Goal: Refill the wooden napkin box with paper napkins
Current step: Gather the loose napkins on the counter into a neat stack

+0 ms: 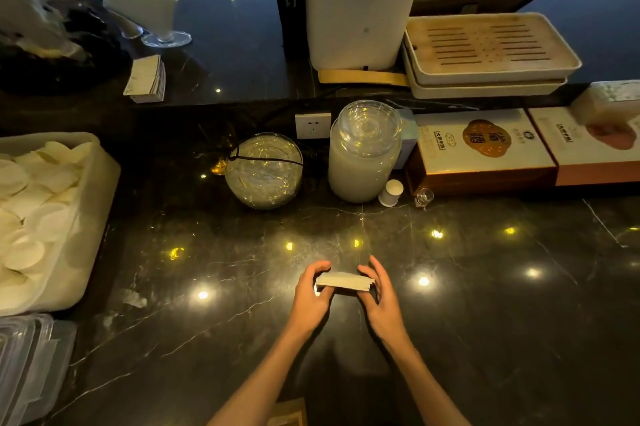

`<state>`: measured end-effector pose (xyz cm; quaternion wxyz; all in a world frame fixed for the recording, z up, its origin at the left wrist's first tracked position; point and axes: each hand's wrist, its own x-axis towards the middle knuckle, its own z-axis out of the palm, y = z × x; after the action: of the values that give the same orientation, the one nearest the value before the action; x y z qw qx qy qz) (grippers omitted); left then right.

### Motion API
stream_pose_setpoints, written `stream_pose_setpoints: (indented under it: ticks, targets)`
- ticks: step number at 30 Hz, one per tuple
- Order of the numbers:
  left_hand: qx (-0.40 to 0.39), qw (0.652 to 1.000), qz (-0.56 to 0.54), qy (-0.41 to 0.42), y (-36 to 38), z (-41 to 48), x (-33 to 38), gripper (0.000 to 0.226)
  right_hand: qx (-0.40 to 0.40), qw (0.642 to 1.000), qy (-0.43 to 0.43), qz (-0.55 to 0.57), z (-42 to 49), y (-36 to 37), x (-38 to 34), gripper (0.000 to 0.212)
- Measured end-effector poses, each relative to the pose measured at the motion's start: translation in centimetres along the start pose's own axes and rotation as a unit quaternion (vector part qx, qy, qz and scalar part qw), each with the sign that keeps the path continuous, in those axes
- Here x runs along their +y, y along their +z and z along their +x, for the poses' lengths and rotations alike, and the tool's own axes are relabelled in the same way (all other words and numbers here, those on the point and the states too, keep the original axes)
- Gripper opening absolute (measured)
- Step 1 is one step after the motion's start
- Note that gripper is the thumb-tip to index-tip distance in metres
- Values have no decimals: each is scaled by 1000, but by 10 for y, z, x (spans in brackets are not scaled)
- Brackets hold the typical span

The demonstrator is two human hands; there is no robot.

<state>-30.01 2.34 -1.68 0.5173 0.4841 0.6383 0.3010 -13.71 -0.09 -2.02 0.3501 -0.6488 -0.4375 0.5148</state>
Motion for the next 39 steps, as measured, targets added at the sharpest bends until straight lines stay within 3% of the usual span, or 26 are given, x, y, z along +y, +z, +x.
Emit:
stream_pose_setpoints:
  ticks: [7, 11, 14, 17, 20, 25, 29, 33, 39]
  targets:
    - [-11, 1000, 26, 14, 11, 1, -3, 49, 0, 1000, 2, 22, 8, 9, -6, 76]
    - [-6, 999, 32, 17, 11, -1, 0, 45, 34, 999, 0, 36, 10, 5, -7, 61]
    - [-19, 999, 32, -5, 12, -2, -1, 58, 12, 1000, 1, -2, 10, 3, -6, 72]
    - [11, 999, 30, -6, 15, -1, -1, 42, 36, 999, 7, -13, 8, 2, -1, 70]
    - [18, 1000, 17, 4, 13, -4, -2, 44, 46, 999, 10, -15, 5, 2, 0, 65]
    - [-14, 1000, 21, -15, 7, -8, -2, 30, 14, 999, 11, -31, 2, -2, 3, 51]
    - [-63, 992, -81, -77, -6, -12, 16, 27, -27, 992, 79, 90, 2, -13, -9, 36]
    - [-92, 977, -161, -109, -19, -28, 37, 33, -84, 975, 130, 159, -11, -21, -36, 46]
    - [-114, 991, -57, -51, -60, -73, 75, 36, -185, 973, 109, 83, -41, -33, -83, 59]
